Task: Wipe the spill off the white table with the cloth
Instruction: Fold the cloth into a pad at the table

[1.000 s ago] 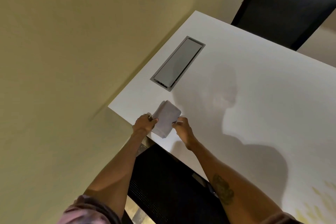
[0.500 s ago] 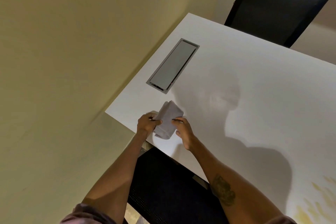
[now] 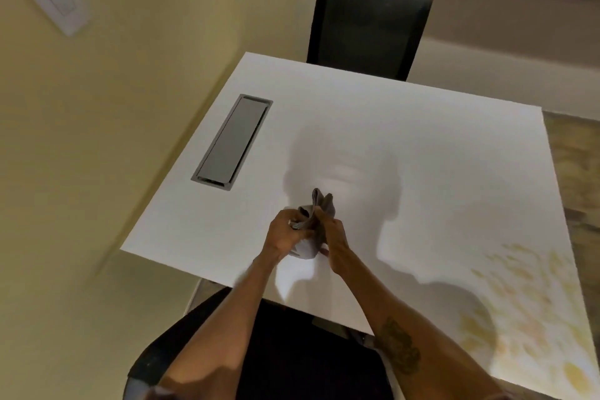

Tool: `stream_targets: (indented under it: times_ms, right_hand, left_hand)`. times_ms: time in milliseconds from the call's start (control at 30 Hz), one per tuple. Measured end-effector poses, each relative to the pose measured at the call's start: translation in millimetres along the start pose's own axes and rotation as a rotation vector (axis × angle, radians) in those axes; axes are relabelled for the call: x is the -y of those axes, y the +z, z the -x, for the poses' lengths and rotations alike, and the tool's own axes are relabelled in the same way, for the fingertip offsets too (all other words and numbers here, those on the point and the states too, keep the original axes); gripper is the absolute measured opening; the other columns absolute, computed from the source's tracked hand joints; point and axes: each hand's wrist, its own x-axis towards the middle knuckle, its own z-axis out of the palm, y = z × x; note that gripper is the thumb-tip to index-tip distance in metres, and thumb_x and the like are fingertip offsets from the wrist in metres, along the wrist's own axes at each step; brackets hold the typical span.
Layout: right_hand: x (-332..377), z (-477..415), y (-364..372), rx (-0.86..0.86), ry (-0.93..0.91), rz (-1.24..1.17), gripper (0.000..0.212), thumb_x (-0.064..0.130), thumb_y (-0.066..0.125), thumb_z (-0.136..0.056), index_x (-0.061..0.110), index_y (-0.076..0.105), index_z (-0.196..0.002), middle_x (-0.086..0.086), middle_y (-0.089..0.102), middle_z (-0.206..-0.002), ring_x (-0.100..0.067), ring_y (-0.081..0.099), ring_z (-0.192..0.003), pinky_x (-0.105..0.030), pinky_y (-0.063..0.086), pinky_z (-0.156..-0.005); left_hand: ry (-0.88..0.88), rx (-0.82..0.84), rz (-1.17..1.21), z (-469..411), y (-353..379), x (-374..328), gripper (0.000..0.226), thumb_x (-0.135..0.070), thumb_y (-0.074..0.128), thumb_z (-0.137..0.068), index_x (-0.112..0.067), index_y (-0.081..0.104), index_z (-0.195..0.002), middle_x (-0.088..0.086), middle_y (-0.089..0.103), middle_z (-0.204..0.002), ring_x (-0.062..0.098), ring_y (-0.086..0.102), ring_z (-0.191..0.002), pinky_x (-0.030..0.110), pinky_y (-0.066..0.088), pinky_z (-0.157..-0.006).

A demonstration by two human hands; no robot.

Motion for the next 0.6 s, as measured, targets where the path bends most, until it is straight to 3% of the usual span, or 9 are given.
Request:
stream_targets:
  times_ms: [67,167,300,367,467,600]
  right_hand:
    - [2,6,-21,-0.069,0.017,-0.001,0.037,0.045,0.067,-0.089,0.014,0.066,-0.11,-0.005,0.072,-0.1,-0.018,0.068,-0.089,-0.033,0.054,-0.068]
    - [-2,12,-53,-0.166,0.033,0.017,0.038,0.037,0.07,-0.087,0.006,0.063,-0.107,-0.012,0.071,-0.095,-0.023,0.069,-0.08,-0.039,0.059,-0.07]
    - [-12,19,-85,-0.335,0.039,0.078,0.037,0.021,0.067,-0.087,0.001,0.059,-0.117,-0.018,0.068,-0.105,-0.031,0.068,-0.095,-0.049,0.059,-0.087]
    - [-15,23,-98,-0.387,0.04,0.131,0.039,0.022,0.065,-0.089,0.001,0.059,-0.121,-0.02,0.067,-0.111,-0.034,0.067,-0.1,-0.05,0.058,-0.088]
    - [-18,30,-114,-0.394,0.019,0.164,0.037,0.025,0.064,-0.09,0.002,0.061,-0.119,-0.02,0.068,-0.11,-0.035,0.067,-0.1,-0.05,0.058,-0.089]
    - [-20,41,-133,-0.414,-0.009,0.206,0.034,0.023,0.065,-0.09,0.006,0.058,-0.118,-0.018,0.066,-0.113,-0.034,0.065,-0.102,-0.051,0.056,-0.091]
  left_hand:
    - [0.015,0.033,-0.008,5,27,-8,0.03,-0.004,0.082,-0.078,-0.002,0.072,-0.106,0.006,0.071,-0.107,0.018,0.065,-0.095,0.029,0.052,-0.089]
    - [0.082,0.184,-0.081,16,62,-14,0.014,-0.002,0.073,-0.085,0.006,0.072,-0.096,0.024,0.074,-0.087,0.033,0.073,-0.08,0.039,0.06,-0.075]
    - [0.262,0.186,-0.333,36,93,-13,0.023,-0.011,0.076,-0.088,0.0,0.076,-0.108,0.019,0.066,-0.12,0.033,0.063,-0.113,0.045,0.052,-0.099]
    - [0.361,0.208,-0.461,43,101,-12,0.022,-0.023,0.076,-0.089,-0.01,0.081,-0.106,0.013,0.068,-0.118,0.029,0.063,-0.113,0.045,0.051,-0.094]
    - [0.317,0.229,-0.499,50,103,-15,0.023,-0.045,0.075,-0.087,-0.031,0.081,-0.103,0.0,0.068,-0.118,0.02,0.064,-0.109,0.043,0.054,-0.089]
    - [0.391,0.248,-0.584,56,108,-19,0.027,-0.052,0.068,-0.089,-0.032,0.079,-0.105,-0.008,0.074,-0.119,0.014,0.066,-0.106,0.035,0.053,-0.087]
